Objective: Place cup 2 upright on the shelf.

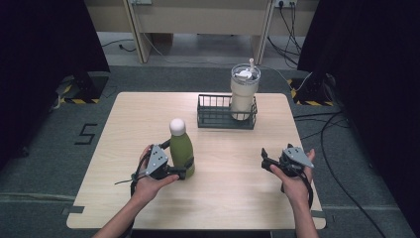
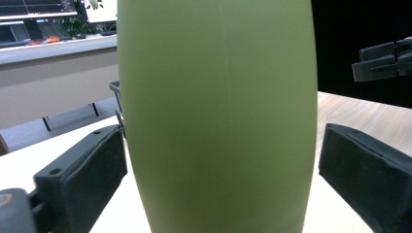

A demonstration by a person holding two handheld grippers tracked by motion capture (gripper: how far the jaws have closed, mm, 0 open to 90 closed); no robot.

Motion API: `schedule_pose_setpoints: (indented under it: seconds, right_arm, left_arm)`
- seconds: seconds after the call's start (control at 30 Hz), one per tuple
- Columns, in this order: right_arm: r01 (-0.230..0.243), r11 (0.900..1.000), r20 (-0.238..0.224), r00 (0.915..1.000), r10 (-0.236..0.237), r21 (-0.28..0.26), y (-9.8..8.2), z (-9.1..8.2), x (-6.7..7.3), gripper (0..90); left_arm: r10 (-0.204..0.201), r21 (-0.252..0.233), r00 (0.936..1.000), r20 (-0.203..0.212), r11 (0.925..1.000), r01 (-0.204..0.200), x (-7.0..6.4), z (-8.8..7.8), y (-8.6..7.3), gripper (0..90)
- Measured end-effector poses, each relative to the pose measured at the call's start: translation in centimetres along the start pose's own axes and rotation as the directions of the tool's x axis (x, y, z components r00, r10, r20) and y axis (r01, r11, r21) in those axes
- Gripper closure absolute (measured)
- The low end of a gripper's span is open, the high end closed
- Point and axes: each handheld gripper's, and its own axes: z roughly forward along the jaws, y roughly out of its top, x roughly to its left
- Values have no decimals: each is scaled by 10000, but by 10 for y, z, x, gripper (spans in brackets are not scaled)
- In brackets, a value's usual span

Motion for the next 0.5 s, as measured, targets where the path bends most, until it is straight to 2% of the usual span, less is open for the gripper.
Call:
schedule_pose_setpoints:
  seconds: [0.13, 0.23, 0.5]
  right_arm:
    - [-28, 10000, -16, 10000, 28, 27, -1, 0, 0, 52]
    - [-52, 10000, -30, 10000, 52, 43, -1, 1, 0, 54]
    - [-101, 9999, -44, 9999, 102, 58, -1, 1, 0, 60]
  left_arm:
    - [13, -70, 10000, -2, 10000, -13, 1, 4, 1, 142]
    - [89, -44, 10000, -30, 10000, -89, 1, 6, 1, 163]
    - [-88, -60, 10000, -20, 9999, 88, 1, 7, 1, 191]
